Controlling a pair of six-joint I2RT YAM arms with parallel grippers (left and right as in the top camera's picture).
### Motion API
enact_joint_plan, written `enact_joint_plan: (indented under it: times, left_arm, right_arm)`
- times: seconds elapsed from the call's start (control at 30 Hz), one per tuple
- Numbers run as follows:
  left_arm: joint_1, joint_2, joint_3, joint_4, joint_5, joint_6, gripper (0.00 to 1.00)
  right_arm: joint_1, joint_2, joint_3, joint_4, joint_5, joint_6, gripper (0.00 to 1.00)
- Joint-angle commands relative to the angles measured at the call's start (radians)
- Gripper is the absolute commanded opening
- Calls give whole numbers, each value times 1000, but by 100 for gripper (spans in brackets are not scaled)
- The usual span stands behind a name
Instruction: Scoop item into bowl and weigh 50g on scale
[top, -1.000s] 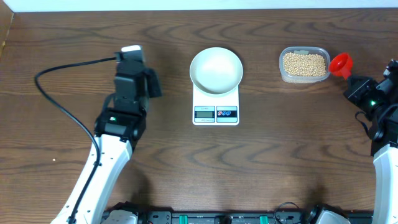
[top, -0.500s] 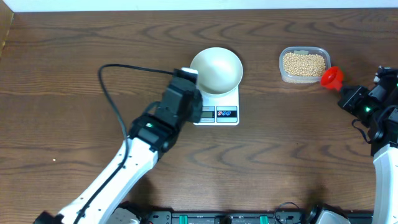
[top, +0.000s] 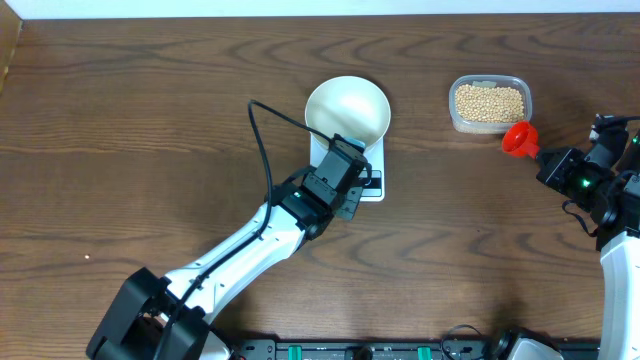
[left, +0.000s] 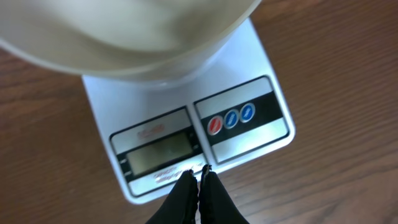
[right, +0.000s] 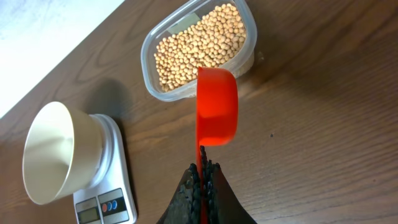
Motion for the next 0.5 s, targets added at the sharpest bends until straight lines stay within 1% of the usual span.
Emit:
enact_joint_plan:
  times: [0.0, 0.23, 0.47]
  left_arm:
    - [-4, 30, -3, 29, -2, -14, 7]
    - [-4, 135, -3, 119, -2, -17, 7]
    - [-4, 147, -3, 134, -2, -17, 7]
  right_arm:
    - [-1, 1, 18, 1, -5, -36, 1]
    - [-3, 1, 18, -8, 17, -40, 1]
    - [-3, 1, 18, -2, 17, -40, 1]
